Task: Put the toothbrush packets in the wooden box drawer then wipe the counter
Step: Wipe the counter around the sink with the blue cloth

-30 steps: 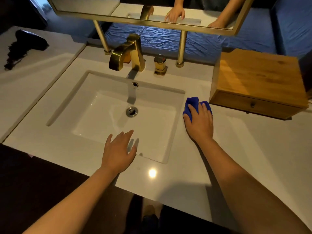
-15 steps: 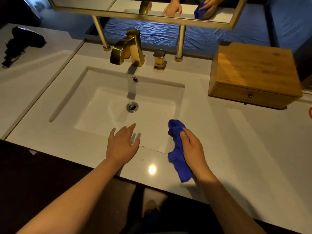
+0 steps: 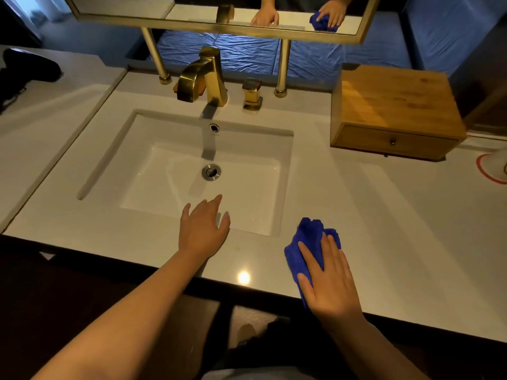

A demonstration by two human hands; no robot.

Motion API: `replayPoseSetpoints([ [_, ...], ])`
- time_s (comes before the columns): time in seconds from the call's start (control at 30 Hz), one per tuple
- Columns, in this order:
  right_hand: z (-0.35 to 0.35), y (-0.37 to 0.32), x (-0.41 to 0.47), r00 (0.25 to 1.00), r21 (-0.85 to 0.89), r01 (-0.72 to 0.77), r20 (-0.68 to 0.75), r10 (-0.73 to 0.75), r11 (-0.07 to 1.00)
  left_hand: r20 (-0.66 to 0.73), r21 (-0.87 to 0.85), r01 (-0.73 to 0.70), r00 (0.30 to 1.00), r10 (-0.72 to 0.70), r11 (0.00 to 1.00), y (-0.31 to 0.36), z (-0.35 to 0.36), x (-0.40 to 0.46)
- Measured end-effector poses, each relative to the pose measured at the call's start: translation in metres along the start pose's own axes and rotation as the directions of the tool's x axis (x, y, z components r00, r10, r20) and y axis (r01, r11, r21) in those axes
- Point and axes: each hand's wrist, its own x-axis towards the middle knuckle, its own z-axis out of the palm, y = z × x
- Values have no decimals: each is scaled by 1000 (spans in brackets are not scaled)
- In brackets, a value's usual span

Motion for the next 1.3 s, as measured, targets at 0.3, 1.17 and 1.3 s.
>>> replayPoseSetpoints([
  [0.3, 5, -88, 60, 999, 16, 32, 18, -33, 999, -9, -22, 2, 1000, -2, 1000, -1, 2, 0],
  [1.17, -42, -91, 105, 947, 171, 280, -209, -243, 945, -40, -136, -30, 999, 25, 990, -2, -1, -2],
  [1.3, -65, -61, 80, 952, 265, 195, -282, -117, 944, -71, -94, -18, 997, 11, 995, 13, -7, -6],
])
